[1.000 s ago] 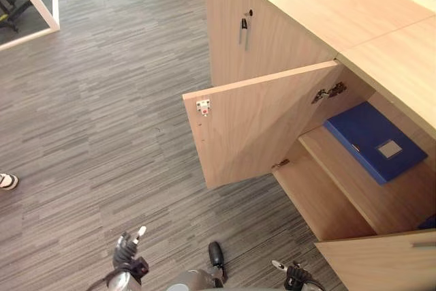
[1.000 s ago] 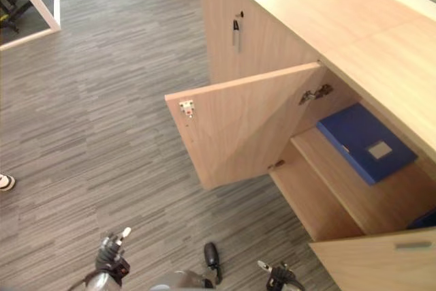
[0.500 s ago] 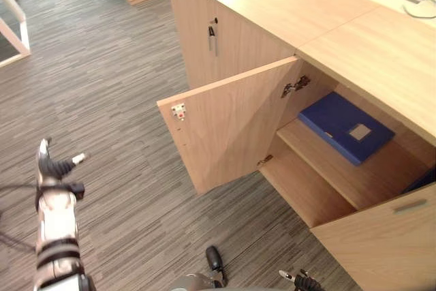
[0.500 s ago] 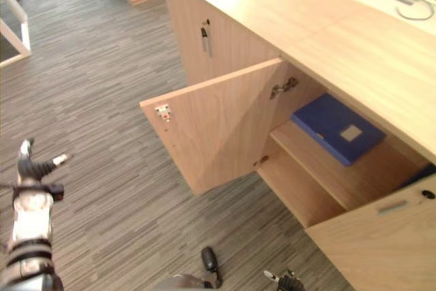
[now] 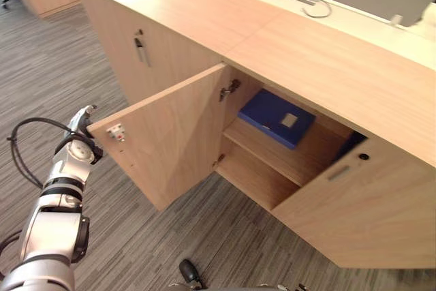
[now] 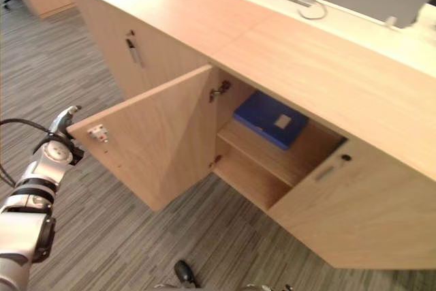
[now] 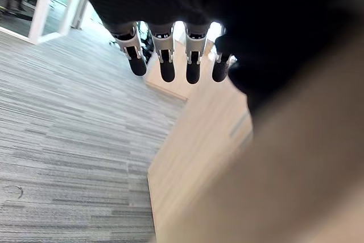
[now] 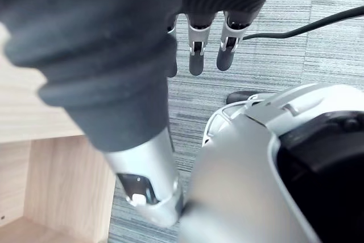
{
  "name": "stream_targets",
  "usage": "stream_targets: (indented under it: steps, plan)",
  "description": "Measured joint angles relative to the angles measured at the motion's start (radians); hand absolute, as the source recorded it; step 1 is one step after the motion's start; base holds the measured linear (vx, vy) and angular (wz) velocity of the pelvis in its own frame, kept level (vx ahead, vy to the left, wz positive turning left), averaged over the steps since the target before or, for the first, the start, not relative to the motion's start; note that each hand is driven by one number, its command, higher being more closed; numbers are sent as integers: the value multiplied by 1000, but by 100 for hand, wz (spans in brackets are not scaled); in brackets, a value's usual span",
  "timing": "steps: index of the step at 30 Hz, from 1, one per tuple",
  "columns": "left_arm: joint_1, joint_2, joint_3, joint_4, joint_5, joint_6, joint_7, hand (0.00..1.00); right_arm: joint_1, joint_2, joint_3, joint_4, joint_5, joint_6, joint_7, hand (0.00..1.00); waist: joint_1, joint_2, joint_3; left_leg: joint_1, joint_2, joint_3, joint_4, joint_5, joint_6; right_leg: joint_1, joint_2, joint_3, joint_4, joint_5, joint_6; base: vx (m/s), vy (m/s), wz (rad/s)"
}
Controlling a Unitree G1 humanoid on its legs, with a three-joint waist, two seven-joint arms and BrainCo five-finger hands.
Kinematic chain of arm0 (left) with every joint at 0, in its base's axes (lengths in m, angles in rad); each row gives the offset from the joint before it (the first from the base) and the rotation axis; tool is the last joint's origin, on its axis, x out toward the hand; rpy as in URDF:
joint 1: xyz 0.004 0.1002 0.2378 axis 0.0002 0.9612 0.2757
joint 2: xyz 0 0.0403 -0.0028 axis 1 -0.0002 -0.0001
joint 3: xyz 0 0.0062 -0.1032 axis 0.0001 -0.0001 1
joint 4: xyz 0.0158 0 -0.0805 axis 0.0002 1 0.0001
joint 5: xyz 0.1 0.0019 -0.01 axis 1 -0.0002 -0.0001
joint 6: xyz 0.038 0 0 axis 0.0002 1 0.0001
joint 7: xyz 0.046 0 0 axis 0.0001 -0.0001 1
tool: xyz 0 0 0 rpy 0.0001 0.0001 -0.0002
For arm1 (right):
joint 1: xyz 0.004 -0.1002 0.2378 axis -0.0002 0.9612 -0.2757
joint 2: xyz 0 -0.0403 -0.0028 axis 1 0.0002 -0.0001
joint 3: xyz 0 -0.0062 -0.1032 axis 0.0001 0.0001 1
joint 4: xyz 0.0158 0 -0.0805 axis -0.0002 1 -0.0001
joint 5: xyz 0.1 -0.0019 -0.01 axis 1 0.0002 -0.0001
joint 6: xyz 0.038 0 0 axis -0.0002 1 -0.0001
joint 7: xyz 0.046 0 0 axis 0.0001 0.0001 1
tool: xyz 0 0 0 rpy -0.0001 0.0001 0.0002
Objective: Walk over to the cabinet, pick up the folder, carry it to the office cabinet, place the folder inside the office cabinet, then close the office cabinet door
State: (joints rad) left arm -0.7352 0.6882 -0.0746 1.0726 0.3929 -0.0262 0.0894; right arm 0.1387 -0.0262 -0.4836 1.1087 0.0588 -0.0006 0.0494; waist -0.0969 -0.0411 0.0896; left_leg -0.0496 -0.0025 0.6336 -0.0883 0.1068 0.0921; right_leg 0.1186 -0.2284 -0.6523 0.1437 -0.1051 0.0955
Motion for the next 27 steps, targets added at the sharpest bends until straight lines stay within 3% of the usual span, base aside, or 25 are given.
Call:
stream_targets:
  steps: [4,8,13,14,16,18,19,21,22,23,25,27]
  plan:
    - [-3,-9,-179,13,-1,-2,-86,0,1,-1,-37,21,-1,2,11,0,7,-1,4,2,12,12,-5,9,-16,-1,10,3,-15,0,0,-136,-76,-11]
    - [-11,-17,-287,-19,15,-3,-86,0,-1,-6,-61,34,-1,4,26,0,11,3,9,0,9,15,-6,2,-28,-3,5,4,-19,-3,-3,-143,-22,-3]
    - [12,-56,-495,-260,91,-15,-103,0,-2,-21,-77,35,-1,10,31,0,28,23,7,-29,-18,-5,-6,-13,-34,-25,-15,0,-12,-10,-4,-115,31,15]
    - [43,-79,-521,-352,96,-38,-113,0,-13,-22,-69,42,-1,10,28,0,29,13,-2,-58,-33,-9,29,-16,-19,-51,-40,-1,-18,-7,-7,-49,91,13]
    - [100,-136,-562,-450,92,-61,-148,0,-37,-33,-69,47,-1,10,25,0,32,39,-14,-60,-39,-50,32,-35,10,-58,-53,-2,-19,2,-12,51,82,-36]
    - [211,-208,-553,-596,-6,-66,-192,0,-51,0,-68,39,0,10,23,0,19,27,-19,-54,-67,-41,1,-34,23,-59,-64,-2,-56,72,-14,38,120,-35]
    - [228,-216,-550,-617,-34,-68,-194,0,-53,-1,-68,39,-1,11,23,0,17,26,-18,-54,-69,-40,1,-36,25,-59,-65,-2,-59,77,-16,-10,100,-13]
    - [394,-290,-574,-798,-288,-116,-245,0,-63,-9,-32,41,-2,15,17,0,19,26,-18,-51,-72,-27,2,-50,20,-59,-67,-9,-62,82,-19,-16,50,-13]
    - [430,-320,-579,-822,-340,-125,-256,0,-66,-12,-18,41,-3,15,16,0,24,26,-18,-51,-72,-26,2,-51,19,-59,-65,-13,-61,82,-18,-37,14,-5]
    - [484,-392,-585,-839,-490,-140,-275,0,-69,-19,11,41,-3,14,12,0,35,26,-18,-51,-72,-26,1,-57,21,-59,-62,-29,-59,82,-18,-67,-1,0]
    - [537,-496,-580,-840,-701,-144,-284,0,-101,-24,60,41,-2,9,4,0,49,32,-19,-52,-70,-27,3,-63,27,-60,-49,-31,-52,79,-15,-118,-16,4]
    - [584,-542,-565,-854,-853,-144,-295,0,-133,-19,128,32,-1,6,-3,0,58,54,-22,-48,-60,-17,5,-62,25,-59,-40,-29,-54,79,-15,-138,-31,-16]
